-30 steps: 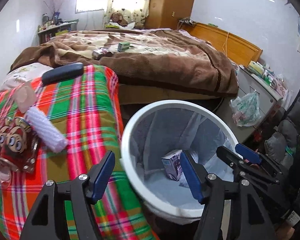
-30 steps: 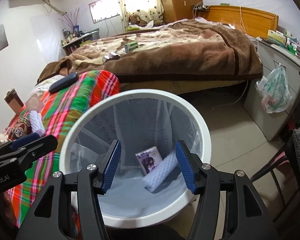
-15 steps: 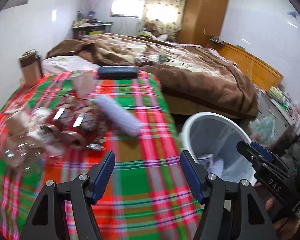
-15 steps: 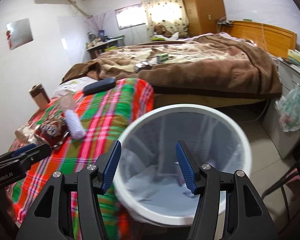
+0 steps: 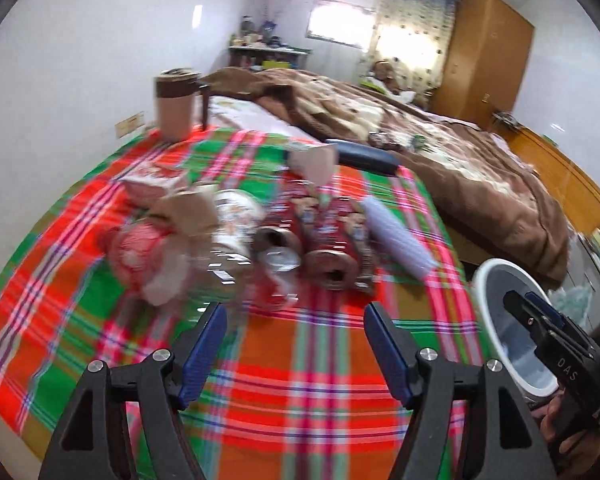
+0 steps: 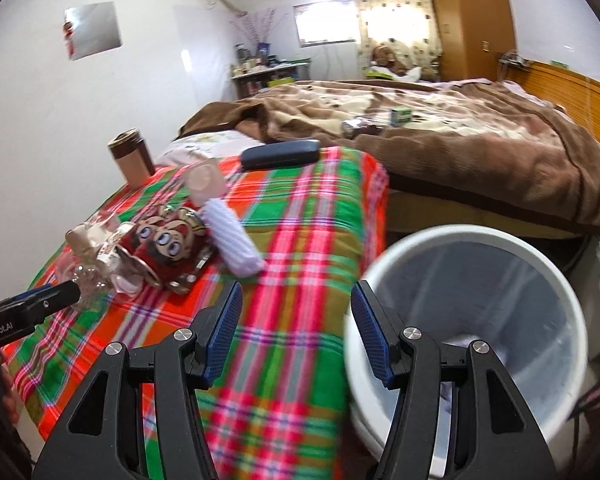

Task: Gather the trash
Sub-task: 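Move both tools back over the plaid cloth toward the remaining trash, then grasp the second foam mesh sleeve with the right tool while the left tool grasps the Coca-Cola bottle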

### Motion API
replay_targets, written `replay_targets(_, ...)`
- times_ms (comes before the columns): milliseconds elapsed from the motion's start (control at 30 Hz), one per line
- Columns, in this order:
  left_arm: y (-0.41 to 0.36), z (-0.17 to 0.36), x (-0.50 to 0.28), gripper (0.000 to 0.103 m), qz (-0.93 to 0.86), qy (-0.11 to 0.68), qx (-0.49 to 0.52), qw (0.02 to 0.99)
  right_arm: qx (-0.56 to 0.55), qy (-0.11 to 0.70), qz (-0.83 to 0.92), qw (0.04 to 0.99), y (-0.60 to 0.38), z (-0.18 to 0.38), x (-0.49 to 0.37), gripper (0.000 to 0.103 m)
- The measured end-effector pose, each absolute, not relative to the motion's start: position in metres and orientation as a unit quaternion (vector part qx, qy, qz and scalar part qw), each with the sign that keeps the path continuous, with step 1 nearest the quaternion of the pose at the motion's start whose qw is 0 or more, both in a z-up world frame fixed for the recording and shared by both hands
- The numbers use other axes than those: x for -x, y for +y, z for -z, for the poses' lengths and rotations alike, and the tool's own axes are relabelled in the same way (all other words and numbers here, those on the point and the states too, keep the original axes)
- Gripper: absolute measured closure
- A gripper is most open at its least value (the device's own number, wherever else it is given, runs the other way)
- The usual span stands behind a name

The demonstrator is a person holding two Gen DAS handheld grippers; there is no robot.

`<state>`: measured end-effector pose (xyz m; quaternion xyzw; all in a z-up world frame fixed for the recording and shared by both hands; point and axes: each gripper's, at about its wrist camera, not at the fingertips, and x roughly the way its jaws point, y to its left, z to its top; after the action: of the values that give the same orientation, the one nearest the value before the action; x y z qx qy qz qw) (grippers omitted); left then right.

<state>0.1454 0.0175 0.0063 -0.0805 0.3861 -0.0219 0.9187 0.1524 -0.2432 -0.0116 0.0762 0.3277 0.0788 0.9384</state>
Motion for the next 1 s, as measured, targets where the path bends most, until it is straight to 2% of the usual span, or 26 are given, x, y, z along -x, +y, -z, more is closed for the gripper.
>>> replay_targets(100,0.039,-0.002,-0.149,0.031,-0.003,0.388,0.093,0.917,-0.063,0.335,-0.090,0.936,-0.232,0.014,-0.166,0.045)
replay_targets(233,0.059,0.003,-0.157,0.025,-0.029,0.394,0.107,0.913,-0.055,0.347,-0.098,0.931,-0.225,0.018,-0.184,0.045)
replay_targets(700,0.108,0.012,-0.185,0.021,-0.094,0.390,0.176,0.899,-0.039,0.386,-0.128,0.913,-0.207,0.030,-0.229,0.045)
replay_targets(1000,0.098,0.026,-0.206,0.020,-0.067,0.425,0.179,0.885,-0.019,0.403,-0.144,0.904,-0.193,0.034,-0.245,0.045)
